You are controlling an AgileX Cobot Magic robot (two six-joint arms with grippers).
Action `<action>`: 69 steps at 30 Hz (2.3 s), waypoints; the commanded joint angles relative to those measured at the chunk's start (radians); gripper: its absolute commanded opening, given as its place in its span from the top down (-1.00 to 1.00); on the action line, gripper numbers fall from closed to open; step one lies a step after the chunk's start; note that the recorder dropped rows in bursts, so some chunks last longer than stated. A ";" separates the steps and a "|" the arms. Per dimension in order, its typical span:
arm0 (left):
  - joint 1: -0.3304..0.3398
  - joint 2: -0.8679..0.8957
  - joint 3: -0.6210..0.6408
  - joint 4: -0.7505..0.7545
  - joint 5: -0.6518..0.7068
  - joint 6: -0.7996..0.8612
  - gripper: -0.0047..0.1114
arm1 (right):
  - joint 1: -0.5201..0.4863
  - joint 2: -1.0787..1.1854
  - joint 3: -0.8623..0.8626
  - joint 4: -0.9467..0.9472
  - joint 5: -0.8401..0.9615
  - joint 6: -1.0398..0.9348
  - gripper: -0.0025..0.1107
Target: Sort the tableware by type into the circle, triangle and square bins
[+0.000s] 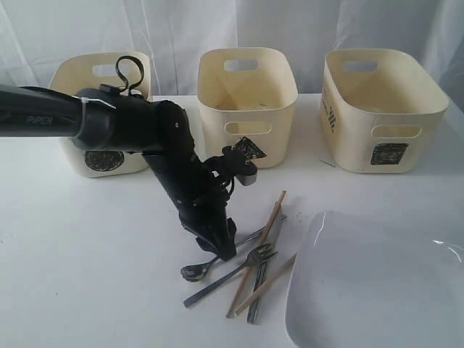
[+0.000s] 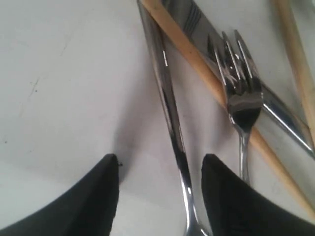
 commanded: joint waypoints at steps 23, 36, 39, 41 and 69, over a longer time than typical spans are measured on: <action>0.007 -0.061 0.009 0.443 0.188 -0.342 0.92 | -0.009 -0.006 0.006 -0.006 -0.008 0.000 0.45; 0.015 -0.073 -0.067 0.542 0.255 -0.400 0.92 | -0.009 -0.006 0.006 -0.006 -0.008 0.000 0.45; 0.013 -0.074 -0.118 0.557 0.278 -0.380 0.92 | -0.009 -0.006 0.006 -0.006 -0.008 0.000 0.45; 0.013 -0.074 -0.151 0.560 0.303 -0.380 0.92 | -0.009 -0.006 0.006 -0.006 -0.008 0.000 0.45; 0.013 -0.232 -0.310 0.498 0.321 -0.407 0.92 | -0.009 -0.006 0.006 -0.006 -0.008 0.000 0.45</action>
